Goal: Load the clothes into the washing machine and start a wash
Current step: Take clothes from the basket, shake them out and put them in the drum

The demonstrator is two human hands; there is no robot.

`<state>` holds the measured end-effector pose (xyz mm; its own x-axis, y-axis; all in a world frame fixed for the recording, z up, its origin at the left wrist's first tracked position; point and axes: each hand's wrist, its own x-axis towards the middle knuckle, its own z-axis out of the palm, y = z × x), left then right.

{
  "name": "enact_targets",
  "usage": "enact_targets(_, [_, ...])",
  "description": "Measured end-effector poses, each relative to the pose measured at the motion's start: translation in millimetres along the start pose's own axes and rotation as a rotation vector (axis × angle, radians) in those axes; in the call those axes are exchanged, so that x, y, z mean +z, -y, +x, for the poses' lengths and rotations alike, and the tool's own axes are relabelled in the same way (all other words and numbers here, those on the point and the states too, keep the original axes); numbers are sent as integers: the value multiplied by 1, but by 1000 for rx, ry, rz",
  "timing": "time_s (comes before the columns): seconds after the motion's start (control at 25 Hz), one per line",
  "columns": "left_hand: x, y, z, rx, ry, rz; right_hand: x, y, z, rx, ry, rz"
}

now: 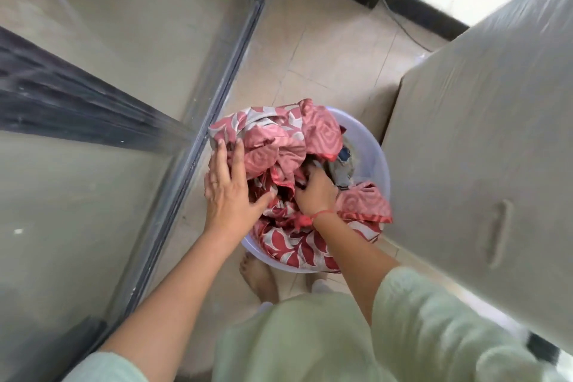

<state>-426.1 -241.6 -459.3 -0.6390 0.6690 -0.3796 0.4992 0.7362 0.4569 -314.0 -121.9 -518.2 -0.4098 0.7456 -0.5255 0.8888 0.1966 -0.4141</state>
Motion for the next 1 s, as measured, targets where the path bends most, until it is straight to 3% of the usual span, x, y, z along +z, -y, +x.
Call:
enact_targets(0.16, [-40,-28,-27,-49,82,-99,-86,-2,-90,-151,-215,-9])
enact_targets(0.28, [-78,-59,-54,-5,190,-197,-162,8,-137,-306,-338,173])
enact_targets(0.4, [-125,-99,-85,0,232,-413,-237,35,-173,-230,-335,477])
enact_targets(0.52, [-176,-137,-113,1,119,-592,-305,67,-201,-203,-395,682])
enact_targets(0.6, [-214,-162,-126,119,-39,-541,-340,92,-224,-297,-469,652])
enact_targets(0.76, [-286,-206,-152,564,-367,-168,-370,139,-277,-657,-606,402])
enact_targets(0.84, [-311,-223,-153,697,-301,-51,-381,154,-286,-783,-641,356])
enact_targets(1.0, [-338,-231,-145,581,-135,-135,-413,181,-284,-830,-525,296])
